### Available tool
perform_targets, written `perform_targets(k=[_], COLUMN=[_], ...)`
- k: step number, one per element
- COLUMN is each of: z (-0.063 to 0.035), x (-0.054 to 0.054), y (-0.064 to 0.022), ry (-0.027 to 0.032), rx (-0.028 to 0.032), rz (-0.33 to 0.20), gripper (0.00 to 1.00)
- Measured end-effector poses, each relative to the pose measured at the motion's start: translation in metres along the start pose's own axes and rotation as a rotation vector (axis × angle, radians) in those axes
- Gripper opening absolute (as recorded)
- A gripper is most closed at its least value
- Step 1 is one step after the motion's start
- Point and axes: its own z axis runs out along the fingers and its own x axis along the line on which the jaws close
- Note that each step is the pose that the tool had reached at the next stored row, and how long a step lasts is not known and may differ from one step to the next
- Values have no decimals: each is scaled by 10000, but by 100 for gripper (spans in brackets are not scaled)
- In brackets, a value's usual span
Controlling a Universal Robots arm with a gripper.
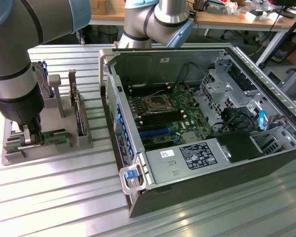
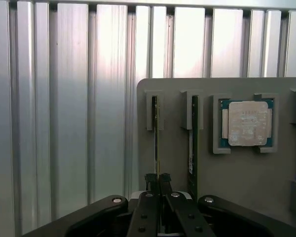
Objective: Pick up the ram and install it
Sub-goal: 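Pick up the ram and move it above insertion slot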
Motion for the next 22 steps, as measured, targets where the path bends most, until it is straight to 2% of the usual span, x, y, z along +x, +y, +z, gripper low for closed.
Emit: perform_targets(k=[22], z=[-55], x=[-1], y=[0], ry=[1], rx=[-1], rz=[0], gripper=[12])
